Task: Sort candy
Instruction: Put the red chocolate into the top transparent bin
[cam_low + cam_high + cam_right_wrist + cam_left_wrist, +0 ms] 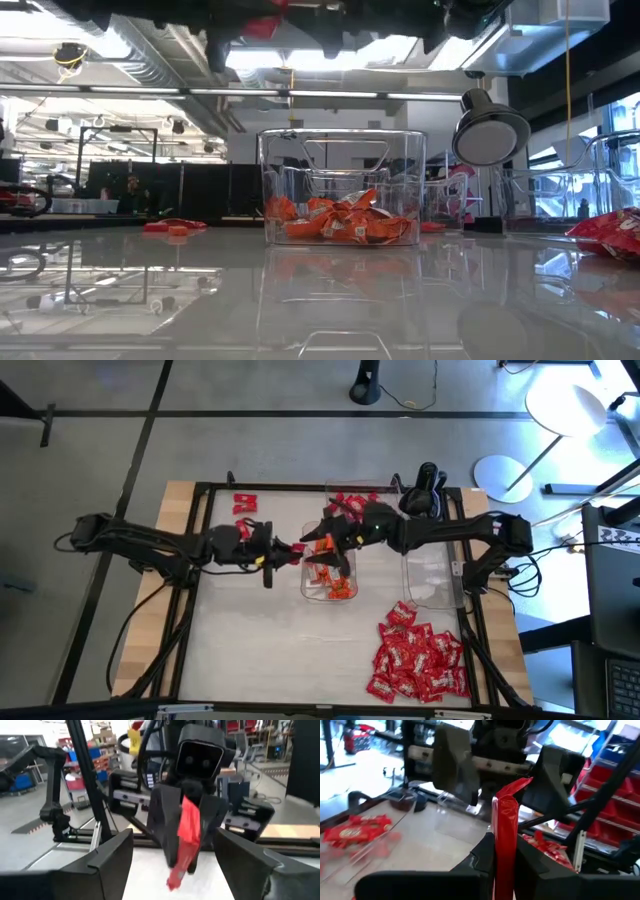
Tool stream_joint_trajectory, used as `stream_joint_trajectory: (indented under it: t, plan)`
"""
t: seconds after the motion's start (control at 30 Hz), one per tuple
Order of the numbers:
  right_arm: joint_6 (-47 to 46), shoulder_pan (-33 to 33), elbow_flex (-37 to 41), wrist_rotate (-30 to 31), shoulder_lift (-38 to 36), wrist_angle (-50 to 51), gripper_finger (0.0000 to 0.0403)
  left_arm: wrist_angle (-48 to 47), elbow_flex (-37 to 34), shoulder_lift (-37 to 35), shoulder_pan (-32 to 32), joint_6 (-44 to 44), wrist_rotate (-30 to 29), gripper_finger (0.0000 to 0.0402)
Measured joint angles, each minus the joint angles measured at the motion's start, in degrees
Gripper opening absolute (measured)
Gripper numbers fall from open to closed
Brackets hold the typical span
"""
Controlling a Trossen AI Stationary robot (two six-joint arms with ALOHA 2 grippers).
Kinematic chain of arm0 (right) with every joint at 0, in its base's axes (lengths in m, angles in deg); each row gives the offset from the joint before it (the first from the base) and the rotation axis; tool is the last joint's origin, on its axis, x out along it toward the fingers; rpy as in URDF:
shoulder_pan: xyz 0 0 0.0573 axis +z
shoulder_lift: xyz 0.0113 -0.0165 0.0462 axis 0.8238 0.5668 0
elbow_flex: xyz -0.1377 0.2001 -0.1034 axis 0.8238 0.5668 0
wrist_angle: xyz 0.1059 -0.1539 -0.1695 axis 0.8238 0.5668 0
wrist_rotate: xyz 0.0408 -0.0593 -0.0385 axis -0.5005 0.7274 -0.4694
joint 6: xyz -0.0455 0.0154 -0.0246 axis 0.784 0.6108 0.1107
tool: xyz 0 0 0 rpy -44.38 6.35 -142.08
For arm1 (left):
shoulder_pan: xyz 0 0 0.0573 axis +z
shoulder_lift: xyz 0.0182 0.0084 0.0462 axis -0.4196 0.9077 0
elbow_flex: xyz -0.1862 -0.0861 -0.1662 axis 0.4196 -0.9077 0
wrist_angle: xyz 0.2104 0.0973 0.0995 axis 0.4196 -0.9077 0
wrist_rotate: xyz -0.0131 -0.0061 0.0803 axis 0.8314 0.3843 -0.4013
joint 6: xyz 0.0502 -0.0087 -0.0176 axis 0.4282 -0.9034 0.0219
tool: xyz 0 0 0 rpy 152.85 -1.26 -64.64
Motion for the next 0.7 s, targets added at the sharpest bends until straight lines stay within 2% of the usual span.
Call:
stream_joint_trajectory:
  t: [0.13, 0.3, 0.5, 0.7]
  plan:
    - [0.0, 1.8, -0.2, 4.2, 0.9, -1.5, 0.0271, 2.2, 0.0, 1.2, -1.2, 0.9, 0.0, 0.0037]
    - [0.4, 2.8, -1.6, 5.4, 1.6, -2.9, 0.0259, 2.2, 0.0, 1.9, -1.5, 0.4, -0.2, 0.0043]
    - [1.8, 3.4, -1.4, 6.5, 3.1, -3.5, 0.0192, 2.3, 0.0, 1.9, -1.5, 0.4, -0.3, 0.0034]
    - [1.9, 3.4, -1.4, 6.6, 3.7, -3.9, 0.0112, 3.3, 0.0, 1.9, -1.5, 0.7, -0.3, 0.0046]
